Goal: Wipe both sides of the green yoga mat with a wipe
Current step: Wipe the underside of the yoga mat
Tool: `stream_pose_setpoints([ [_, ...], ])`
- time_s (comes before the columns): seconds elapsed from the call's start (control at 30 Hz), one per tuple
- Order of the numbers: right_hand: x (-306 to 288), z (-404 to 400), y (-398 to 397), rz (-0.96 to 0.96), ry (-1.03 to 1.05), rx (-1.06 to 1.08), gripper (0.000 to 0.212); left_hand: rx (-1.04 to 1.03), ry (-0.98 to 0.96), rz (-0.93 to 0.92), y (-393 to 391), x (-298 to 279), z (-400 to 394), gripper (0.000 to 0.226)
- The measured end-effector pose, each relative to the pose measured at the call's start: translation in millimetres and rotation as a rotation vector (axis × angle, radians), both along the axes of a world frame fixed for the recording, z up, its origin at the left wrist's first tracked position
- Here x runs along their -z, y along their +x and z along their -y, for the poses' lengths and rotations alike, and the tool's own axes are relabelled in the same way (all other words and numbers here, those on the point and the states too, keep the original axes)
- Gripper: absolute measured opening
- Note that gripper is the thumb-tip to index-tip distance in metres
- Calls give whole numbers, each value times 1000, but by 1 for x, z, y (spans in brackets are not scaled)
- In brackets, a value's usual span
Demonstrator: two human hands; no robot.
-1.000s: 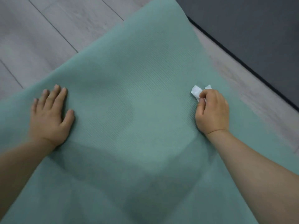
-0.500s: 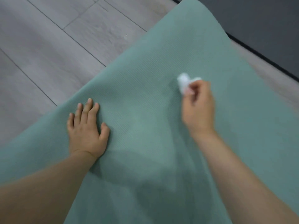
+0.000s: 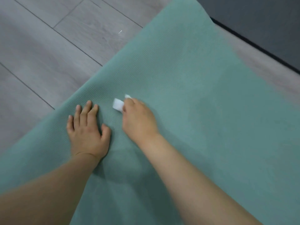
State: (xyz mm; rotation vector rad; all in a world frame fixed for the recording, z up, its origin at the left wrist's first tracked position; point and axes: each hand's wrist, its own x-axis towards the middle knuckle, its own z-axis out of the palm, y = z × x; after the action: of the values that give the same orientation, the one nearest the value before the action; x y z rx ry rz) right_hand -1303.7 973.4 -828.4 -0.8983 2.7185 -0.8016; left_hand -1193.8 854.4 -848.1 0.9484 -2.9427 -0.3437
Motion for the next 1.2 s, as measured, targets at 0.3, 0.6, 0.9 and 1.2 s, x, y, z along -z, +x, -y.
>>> stream_pose_setpoints([
  [0.3,-8,-241,110,171,72,394,5,8,5,-9,1,0,0,69],
  [0.6,11,25,-27,11,-68,144,10,11,1,-36,1,3,1,69],
  [0.9,11,-34,-18,-14,-13,232,23,14,11,-38,2,2,1,70],
  [1.2,-7,-199,51,124,129,909,9,18,7,-40,1,0,-2,70],
])
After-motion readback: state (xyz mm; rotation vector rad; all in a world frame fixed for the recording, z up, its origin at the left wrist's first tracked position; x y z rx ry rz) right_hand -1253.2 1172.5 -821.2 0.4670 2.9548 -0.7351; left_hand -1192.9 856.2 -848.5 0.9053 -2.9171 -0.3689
